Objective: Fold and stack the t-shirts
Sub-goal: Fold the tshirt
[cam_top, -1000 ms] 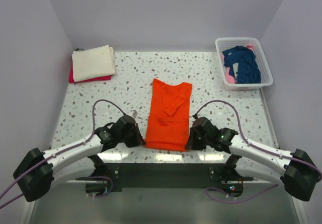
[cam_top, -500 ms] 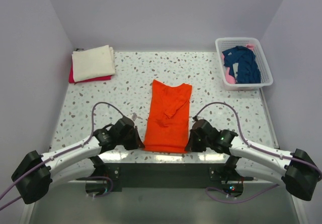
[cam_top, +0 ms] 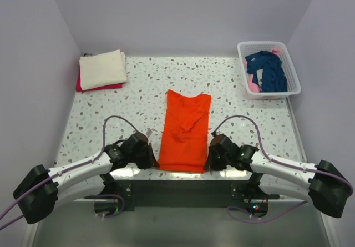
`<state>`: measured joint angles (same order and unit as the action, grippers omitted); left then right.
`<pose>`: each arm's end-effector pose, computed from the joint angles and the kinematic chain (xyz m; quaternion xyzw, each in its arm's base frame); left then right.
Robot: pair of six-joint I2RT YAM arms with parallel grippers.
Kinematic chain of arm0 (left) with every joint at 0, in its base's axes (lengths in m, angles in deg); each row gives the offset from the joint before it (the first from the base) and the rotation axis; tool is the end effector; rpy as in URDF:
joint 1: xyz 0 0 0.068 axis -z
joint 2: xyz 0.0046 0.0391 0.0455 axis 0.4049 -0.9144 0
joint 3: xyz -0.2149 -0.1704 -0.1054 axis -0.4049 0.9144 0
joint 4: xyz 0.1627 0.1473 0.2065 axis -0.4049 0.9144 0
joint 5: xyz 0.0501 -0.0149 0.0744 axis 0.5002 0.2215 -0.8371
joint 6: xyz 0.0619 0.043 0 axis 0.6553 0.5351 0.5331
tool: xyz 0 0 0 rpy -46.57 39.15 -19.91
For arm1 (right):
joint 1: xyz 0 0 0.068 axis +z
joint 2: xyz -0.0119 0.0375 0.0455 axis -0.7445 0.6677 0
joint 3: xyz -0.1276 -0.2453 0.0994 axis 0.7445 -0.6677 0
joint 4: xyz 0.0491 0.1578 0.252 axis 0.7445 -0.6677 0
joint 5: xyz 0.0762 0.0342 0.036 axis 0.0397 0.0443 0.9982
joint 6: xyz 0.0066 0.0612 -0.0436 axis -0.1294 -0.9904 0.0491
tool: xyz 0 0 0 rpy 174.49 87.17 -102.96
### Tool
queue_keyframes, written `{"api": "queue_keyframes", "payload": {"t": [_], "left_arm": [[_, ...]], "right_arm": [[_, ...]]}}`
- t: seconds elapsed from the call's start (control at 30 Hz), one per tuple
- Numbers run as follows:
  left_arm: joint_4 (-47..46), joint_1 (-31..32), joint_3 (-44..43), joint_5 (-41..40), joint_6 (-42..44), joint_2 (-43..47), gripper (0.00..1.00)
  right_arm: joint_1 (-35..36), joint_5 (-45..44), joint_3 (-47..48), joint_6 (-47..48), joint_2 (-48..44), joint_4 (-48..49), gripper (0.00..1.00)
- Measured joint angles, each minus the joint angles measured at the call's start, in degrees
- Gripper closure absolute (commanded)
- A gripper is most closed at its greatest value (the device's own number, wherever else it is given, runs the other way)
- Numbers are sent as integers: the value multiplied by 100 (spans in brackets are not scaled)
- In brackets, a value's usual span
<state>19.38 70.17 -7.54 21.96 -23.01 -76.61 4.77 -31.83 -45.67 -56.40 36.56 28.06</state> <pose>0.1319 -0.1524 0.1141 -0.0607 0.9499 -0.2792 0.1271 0.1231 0.1674 0.1219 0.0093 0.9600 0.2379 0.1474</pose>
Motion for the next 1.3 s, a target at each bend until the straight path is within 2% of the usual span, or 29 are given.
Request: {"api": "queue_keyframes", "payload": {"t": [0.1,0.13,0.17,0.2,0.33,0.4,0.5,0.53,0.6,0.63,0.7,0.9,1.07,1.3], "left_arm": [[-20,0,4,26,4,0,97],[-20,0,7,33,7,0,80],[-20,0,7,44,35,0,70],[4,4,7,35,76,0,59],[254,-7,-11,-13,157,120,53],[551,0,-116,-79,219,166,53],[1152,0,-680,-350,369,94,59],[1257,0,-951,-448,433,44,65],[1272,-2,-1532,-581,577,-164,74],[1202,-2,-1751,-621,640,-280,82],[997,-2,-2232,-625,756,-691,89],[114,-4,-2861,-474,955,-2124,100],[-376,-17,-3077,-269,1003,-3036,100],[-1034,-173,-3244,-28,1010,-3871,100]], "right_arm": [[0,0,-15,-20,-7,7,100],[0,0,-20,-26,-15,4,87],[0,2,-28,-37,-35,0,81],[0,-20,-33,-28,-55,-55,65],[-11,-120,2,2,-326,-498,47],[-11,-249,116,52,-520,-938,46],[-13,-501,492,127,-774,-1484,49],[-11,-570,658,162,-802,-1552,51],[-13,-658,1008,275,-667,-1515,63],[-11,-673,1182,341,-520,-1438,66],[-11,-723,1504,479,-85,-1191,76],[-39,-750,2378,946,1764,-302,85],[-282,-588,2789,1189,2601,205,87],[-673,-372,2885,1303,2940,601,88]]}}
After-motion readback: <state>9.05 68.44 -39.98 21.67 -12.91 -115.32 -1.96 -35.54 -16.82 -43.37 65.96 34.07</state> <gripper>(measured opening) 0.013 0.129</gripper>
